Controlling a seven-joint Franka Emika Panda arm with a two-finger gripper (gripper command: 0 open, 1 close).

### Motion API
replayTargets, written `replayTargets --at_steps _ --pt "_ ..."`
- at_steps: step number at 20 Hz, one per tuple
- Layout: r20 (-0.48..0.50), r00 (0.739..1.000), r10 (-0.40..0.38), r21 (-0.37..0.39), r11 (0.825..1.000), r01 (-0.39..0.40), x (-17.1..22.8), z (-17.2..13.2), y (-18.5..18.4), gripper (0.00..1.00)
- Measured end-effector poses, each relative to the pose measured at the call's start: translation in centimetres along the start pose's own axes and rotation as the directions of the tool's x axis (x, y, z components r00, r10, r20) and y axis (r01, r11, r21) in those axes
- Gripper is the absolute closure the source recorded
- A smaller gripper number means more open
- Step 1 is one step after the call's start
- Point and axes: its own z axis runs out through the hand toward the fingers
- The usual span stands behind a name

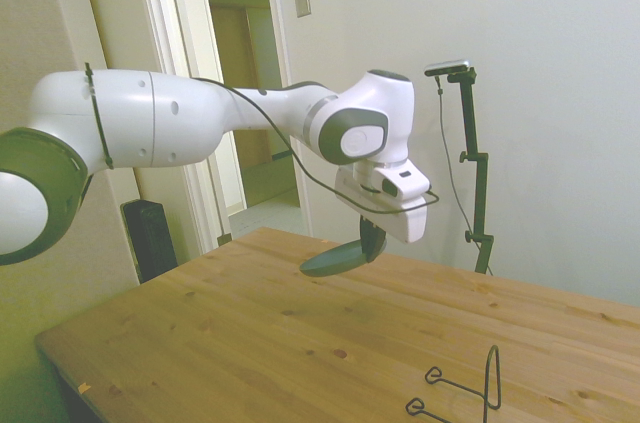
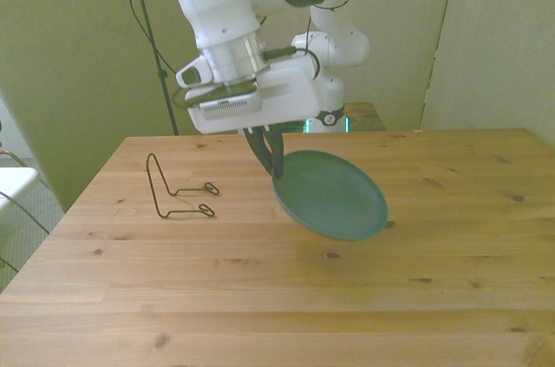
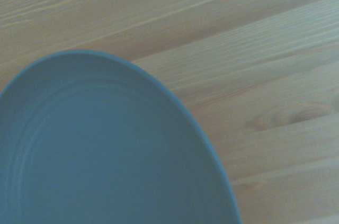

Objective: Load the plate

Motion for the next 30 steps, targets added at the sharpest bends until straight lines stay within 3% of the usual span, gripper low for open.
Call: replayTargets --at_steps 5,9,13,16,18,21,23,27,30 --pt "-0.205 0.976 -0.077 -0.140 0.989 0.049 -0.2 -7.6 2.4 1.00" --pt "-0.316 0.936 -0.156 -0.293 0.954 0.060 0.0 -8.6 2.8 1.00" --pt "-0.396 0.877 -0.271 -0.457 0.887 0.067 1.0 -6.8 4.2 1.00" --pt "-0.444 0.809 -0.386 -0.580 0.812 0.069 1.1 -5.8 6.6 1.00" --pt "-0.472 0.771 -0.427 -0.614 0.787 0.060 1.0 -5.5 8.5 1.00" --pt "-0.498 0.749 -0.437 -0.631 0.775 0.032 0.9 -3.6 11.3 1.00" --pt "-0.512 0.744 -0.430 -0.630 0.777 0.016 1.0 -2.1 12.0 1.00" --pt "-0.528 0.745 -0.408 -0.618 0.786 -0.007 1.0 -0.6 11.3 1.00" --pt "-0.541 0.739 -0.403 -0.623 0.782 -0.030 1.4 0.6 10.7 1.00"
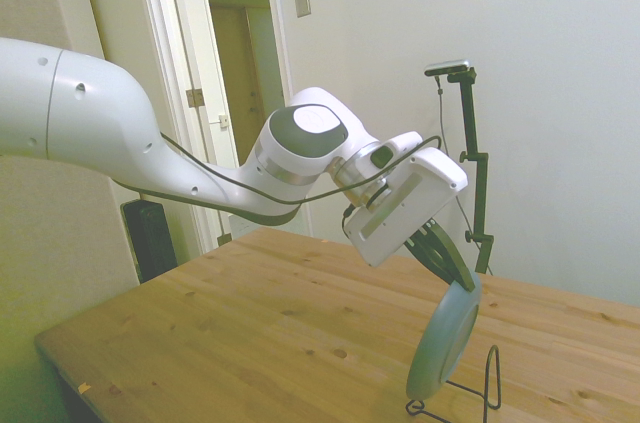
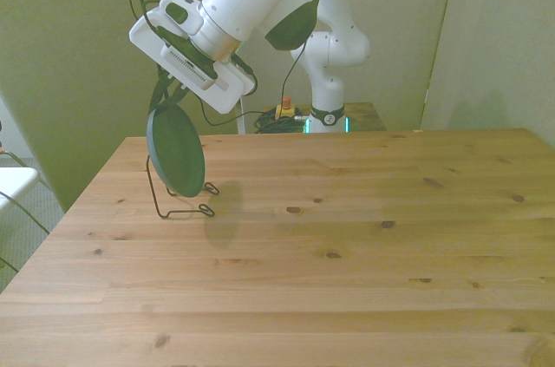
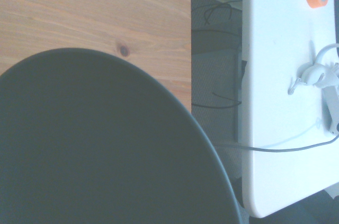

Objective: Load the plate

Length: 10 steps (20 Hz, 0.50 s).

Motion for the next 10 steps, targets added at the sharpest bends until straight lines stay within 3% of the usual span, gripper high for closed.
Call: replayTargets --at_steps 10 --pt "-0.013 1.000 0.014 -0.047 0.999 -0.015 -0.6 1.9 -2.3 1.00"
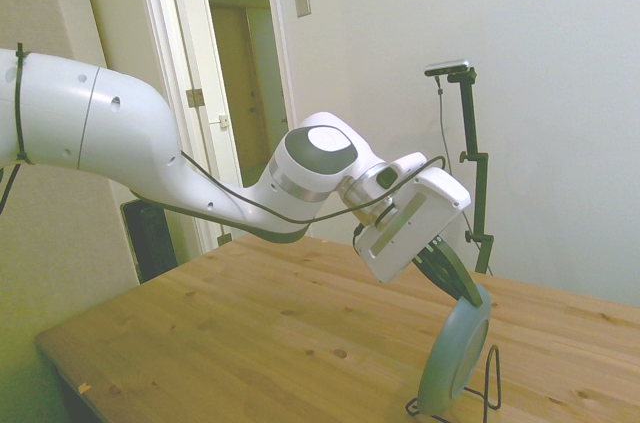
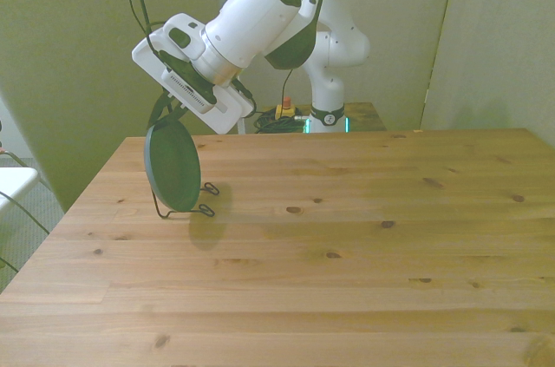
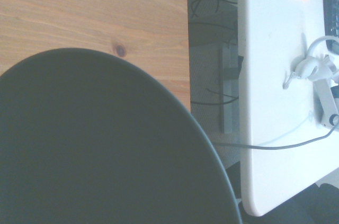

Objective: Load the plate

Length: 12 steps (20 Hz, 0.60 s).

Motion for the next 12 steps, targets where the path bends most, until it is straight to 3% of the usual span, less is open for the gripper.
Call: replayTargets --at_steps 6,7,12 --pt "0.008 1.000 -0.005 -0.001 1.000 0.005 -0.4 0.7 0.1 1.00" --pt "0.007 1.000 -0.004 0.003 1.000 0.004 -0.4 0.9 0.1 0.00" --pt "-0.001 1.000 -0.001 0.018 1.000 0.001 -0.4 1.4 0.4 0.00"
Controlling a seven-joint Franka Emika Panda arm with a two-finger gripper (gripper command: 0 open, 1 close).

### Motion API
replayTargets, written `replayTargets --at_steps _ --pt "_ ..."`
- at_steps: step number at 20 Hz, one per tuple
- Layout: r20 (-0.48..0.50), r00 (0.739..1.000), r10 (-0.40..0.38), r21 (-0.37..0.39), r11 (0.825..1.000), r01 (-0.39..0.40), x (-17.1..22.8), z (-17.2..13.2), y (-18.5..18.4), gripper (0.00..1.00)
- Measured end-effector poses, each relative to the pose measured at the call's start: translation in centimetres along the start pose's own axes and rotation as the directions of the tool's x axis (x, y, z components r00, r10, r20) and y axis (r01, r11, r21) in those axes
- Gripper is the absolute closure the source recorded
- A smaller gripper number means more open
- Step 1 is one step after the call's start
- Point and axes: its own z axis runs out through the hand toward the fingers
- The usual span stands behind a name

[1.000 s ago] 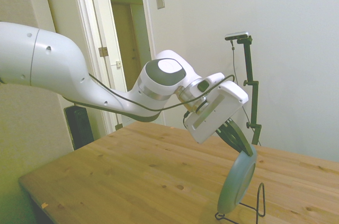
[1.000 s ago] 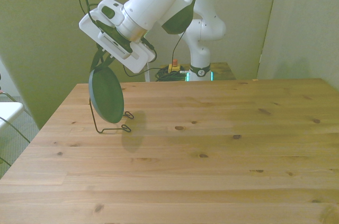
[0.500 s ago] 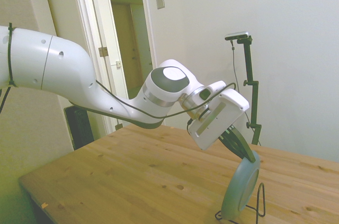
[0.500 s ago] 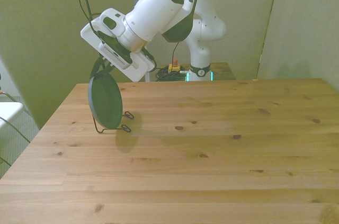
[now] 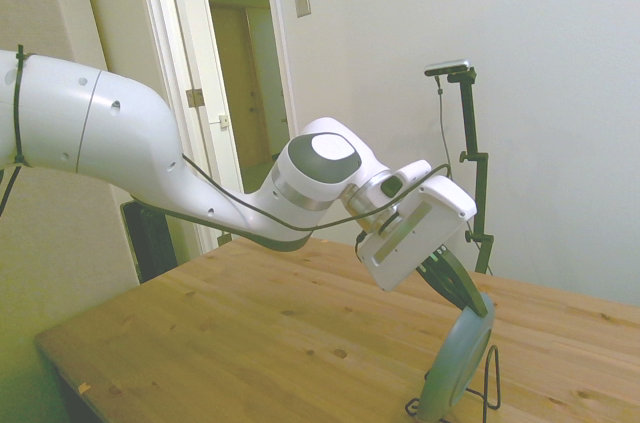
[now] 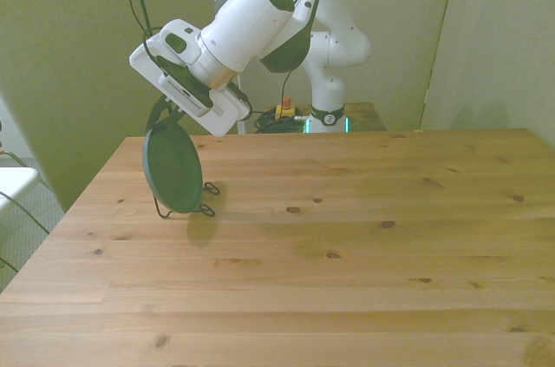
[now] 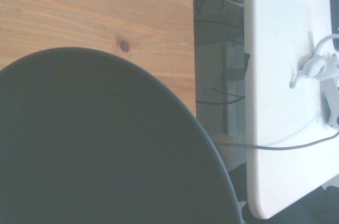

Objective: Load the plate

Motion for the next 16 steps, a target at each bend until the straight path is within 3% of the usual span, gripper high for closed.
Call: replayTargets --at_steps 9,13,16 --pt "0.003 1.000 0.005 0.023 1.000 -0.005 -0.1 -0.4 1.0 0.00" --pt "0.076 0.996 0.036 0.132 0.990 -0.045 0.8 -4.4 3.2 0.00" --pt "0.187 0.981 0.056 0.225 0.969 -0.099 1.9 -9.6 4.6 0.00"
